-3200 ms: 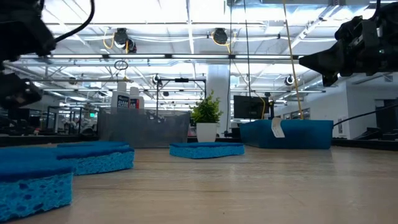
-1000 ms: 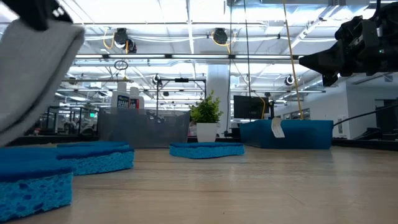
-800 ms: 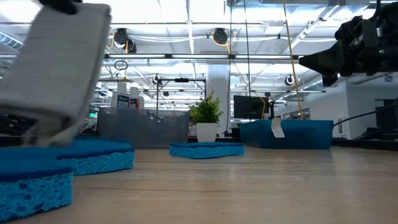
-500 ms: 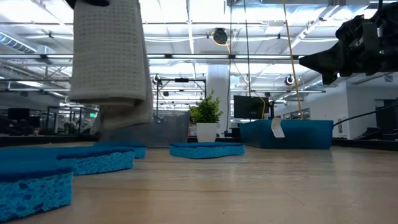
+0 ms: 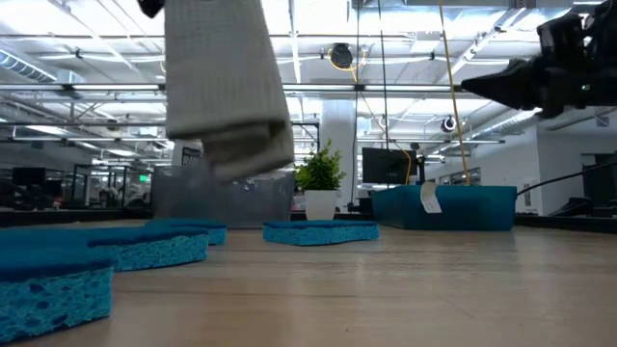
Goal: Pick & Place Kitchen Items
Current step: Put the gray towel into the blue bin
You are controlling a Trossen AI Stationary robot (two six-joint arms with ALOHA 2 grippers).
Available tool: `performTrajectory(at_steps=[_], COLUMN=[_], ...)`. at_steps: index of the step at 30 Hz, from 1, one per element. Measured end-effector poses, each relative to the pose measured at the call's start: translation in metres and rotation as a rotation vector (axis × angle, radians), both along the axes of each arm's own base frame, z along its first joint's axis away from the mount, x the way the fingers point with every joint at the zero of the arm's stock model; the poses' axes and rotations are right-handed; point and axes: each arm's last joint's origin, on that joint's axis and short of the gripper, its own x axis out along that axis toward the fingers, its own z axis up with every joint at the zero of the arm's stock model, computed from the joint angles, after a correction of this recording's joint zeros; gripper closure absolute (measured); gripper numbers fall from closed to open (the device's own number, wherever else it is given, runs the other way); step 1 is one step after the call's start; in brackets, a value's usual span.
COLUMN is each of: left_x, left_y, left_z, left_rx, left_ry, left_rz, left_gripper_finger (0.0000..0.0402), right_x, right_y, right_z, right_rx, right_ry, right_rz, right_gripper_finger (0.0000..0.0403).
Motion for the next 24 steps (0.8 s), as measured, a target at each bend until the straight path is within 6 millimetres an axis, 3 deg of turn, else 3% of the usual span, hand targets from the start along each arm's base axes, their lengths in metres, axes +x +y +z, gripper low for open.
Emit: performTrajectory(at_steps=[4,9,15,24], left_x=[0.019,0.039,0.057,0.074], left_y=[0.003,0.001,-0.005,-0.012], left_z=[-0.004,-0.014,-0.025,-0.038], left_rx=[0.016,0.082,0.151,0.166], left_ry=[-0.024,-0.029,-0.042,-0.072], left_rz=[-0.029,-0.078,-0.091,-0.064], left_gripper_finger=[0.039,0.039,0.039,0.039], right_x=[0.0,0.0,0.001,-0.004], right_y=[0.0,0.002,0.007,0.015], right_z=[0.0,0.002,0.003,0.016], right_rx=[-0.163,-0.176,0.099,0.318], right_ry=[0.037,0.019,-0.033,-0.131], right_rz=[-0.023,0.03,0.259,0.564], right_gripper_finger=[0.0403,0.0403,0.0403,0.0403])
